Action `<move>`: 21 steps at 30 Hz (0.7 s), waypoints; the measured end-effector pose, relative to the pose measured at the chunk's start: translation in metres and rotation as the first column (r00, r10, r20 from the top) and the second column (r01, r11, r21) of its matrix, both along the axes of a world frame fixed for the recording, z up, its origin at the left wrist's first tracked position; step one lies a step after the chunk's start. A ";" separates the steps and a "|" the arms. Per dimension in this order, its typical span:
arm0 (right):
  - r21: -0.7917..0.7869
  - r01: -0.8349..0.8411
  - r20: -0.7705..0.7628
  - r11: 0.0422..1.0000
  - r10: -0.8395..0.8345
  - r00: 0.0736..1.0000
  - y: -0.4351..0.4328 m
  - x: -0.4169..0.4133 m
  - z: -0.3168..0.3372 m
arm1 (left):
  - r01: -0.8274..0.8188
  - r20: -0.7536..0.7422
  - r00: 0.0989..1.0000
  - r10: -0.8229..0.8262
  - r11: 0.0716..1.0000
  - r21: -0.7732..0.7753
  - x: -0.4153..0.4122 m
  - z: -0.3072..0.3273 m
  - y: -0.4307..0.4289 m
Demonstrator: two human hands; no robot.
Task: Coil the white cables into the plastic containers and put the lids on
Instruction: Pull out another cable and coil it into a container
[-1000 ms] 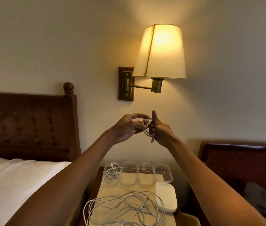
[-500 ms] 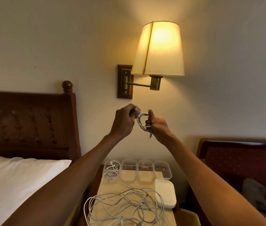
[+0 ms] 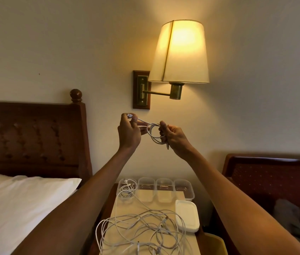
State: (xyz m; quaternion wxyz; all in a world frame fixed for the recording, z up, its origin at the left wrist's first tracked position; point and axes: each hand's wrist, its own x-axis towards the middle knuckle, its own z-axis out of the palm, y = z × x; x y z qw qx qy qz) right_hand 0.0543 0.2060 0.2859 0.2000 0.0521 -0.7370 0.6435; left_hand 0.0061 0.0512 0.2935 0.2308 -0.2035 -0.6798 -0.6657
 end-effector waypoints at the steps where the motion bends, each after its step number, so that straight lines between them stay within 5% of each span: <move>1: 0.000 0.004 0.001 1.000 -0.004 1.000 0.000 0.000 0.000 | 0.048 0.032 0.998 -0.048 0.999 0.001 -0.002 0.000 -0.002; 4: -0.087 0.049 0.010 0.995 -0.048 0.999 0.009 0.001 -0.003 | 0.118 -0.007 0.992 -0.123 0.966 -0.232 -0.014 -0.001 -0.016; 7: -0.156 0.036 0.018 0.987 -0.034 0.999 0.013 0.002 -0.005 | 0.071 -0.109 0.982 -0.155 0.835 -0.546 -0.017 0.000 -0.025; 10: -0.208 0.036 0.030 0.978 -0.031 0.999 0.006 0.002 -0.003 | 0.040 -0.139 0.972 -0.191 0.715 -0.698 -0.016 0.000 -0.019; 16: -0.094 0.137 0.050 0.986 -0.133 0.990 0.011 0.004 -0.004 | -0.162 -0.367 0.913 -0.178 0.667 -0.728 -0.026 -0.002 -0.026; 21: 0.067 0.093 0.101 0.993 -0.100 0.990 0.024 0.011 -0.008 | -0.439 -0.655 0.739 -0.158 0.625 -0.645 -0.030 -0.001 -0.036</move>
